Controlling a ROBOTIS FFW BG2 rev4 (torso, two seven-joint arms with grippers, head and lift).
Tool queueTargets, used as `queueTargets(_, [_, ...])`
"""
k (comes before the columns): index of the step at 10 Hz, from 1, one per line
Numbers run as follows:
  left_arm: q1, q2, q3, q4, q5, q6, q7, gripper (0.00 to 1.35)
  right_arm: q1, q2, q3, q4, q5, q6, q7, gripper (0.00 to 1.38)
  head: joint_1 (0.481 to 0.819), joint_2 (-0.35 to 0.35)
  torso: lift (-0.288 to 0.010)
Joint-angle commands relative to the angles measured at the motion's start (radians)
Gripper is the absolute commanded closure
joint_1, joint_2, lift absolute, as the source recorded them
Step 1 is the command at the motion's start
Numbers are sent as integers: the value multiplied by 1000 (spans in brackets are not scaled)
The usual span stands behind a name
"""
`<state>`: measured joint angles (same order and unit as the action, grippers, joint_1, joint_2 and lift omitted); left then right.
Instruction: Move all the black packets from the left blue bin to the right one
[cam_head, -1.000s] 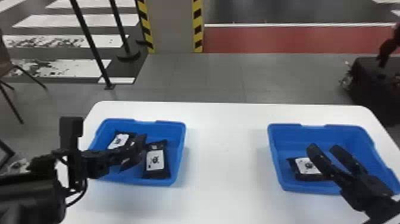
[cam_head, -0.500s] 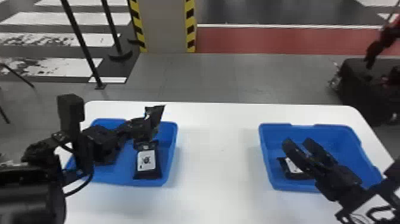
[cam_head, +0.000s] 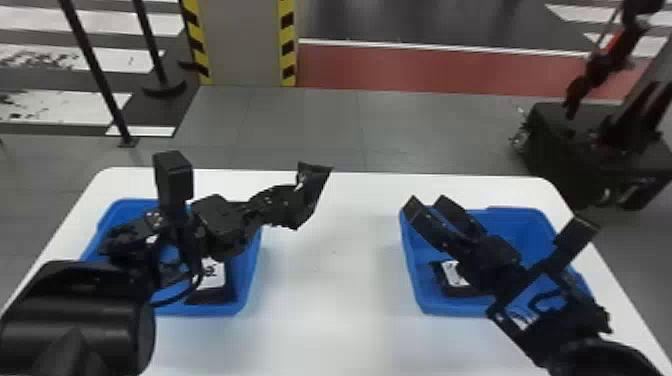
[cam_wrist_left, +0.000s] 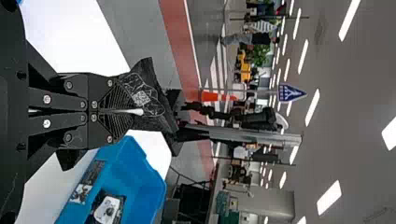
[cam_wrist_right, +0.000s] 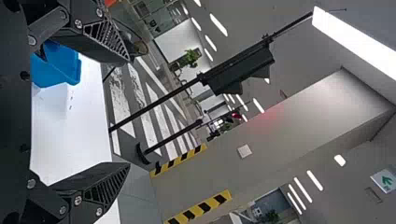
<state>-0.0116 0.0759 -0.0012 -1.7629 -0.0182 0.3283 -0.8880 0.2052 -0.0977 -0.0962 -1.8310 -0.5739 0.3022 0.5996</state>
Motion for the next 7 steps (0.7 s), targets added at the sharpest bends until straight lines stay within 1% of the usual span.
queueTargets(1, [-57,-1,-71,58,10,-9,-2,1199,-29,6,21,11,-1,5,0,245,695,-67,-110])
queueTargets(2, [-89,-7,-100,93,17,-19,-5,1199,-51,7,39,23,0,5,2,246,695,-85,-110])
queueTargets(4, [-114,-11,-140,100,30,-9,-6,1199,-95,10,56,55,3,5,2,246,695,-107,-110])
queueTargets(7, [-136,-13,-184,127,47,5,-6,1199,-146,16,66,70,17,5,2,248,695,-124,-110])
